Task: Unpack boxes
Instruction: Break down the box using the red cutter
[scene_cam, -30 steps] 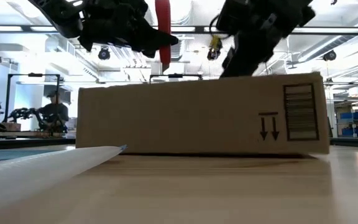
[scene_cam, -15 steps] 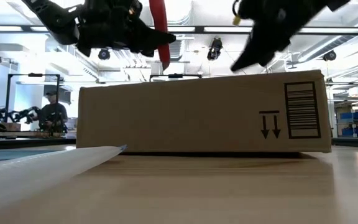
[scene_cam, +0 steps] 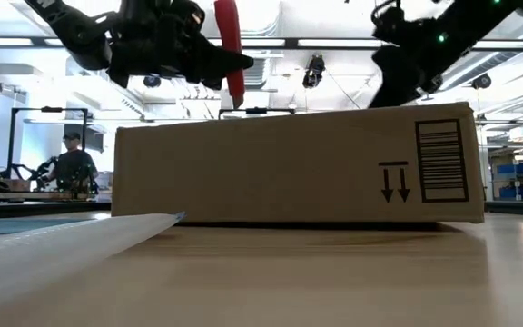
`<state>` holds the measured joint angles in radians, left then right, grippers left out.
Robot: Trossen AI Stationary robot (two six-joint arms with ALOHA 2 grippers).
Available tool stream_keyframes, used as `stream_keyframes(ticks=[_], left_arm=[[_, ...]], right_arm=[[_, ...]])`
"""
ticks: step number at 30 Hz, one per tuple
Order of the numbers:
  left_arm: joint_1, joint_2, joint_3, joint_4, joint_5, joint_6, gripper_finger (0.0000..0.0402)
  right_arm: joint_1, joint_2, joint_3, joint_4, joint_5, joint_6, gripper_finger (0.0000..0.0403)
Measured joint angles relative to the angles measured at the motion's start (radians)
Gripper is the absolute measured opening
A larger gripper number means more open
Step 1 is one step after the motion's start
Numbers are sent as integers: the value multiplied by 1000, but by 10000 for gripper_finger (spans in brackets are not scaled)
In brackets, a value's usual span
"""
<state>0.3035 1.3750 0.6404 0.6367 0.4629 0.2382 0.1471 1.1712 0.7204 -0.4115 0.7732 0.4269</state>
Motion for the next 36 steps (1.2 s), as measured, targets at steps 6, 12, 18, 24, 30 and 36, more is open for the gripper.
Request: stream_keyframes(ticks=[6, 12, 18, 24, 30, 36], left_arm=[[0, 0, -3, 11, 0, 0, 22], [0, 0, -3, 10, 0, 0, 22], [0, 0, -3, 9, 0, -1, 22], [0, 0, -4, 9, 0, -12, 22], [0, 0, -5, 10, 1, -12, 22], [0, 0, -9, 9, 1, -20, 22]], right_arm=[[-65, -10, -15, -148, 15, 166, 0], [-117, -10, -21, -171, 1, 218, 0], [-180, -9, -22, -170, -26, 204, 0], [-246, -9, -22, -141, -108, 177, 0], [-289, 23, -22, -3, -207, 89, 0], [-346, 108, -21, 132, -277, 10, 0]])
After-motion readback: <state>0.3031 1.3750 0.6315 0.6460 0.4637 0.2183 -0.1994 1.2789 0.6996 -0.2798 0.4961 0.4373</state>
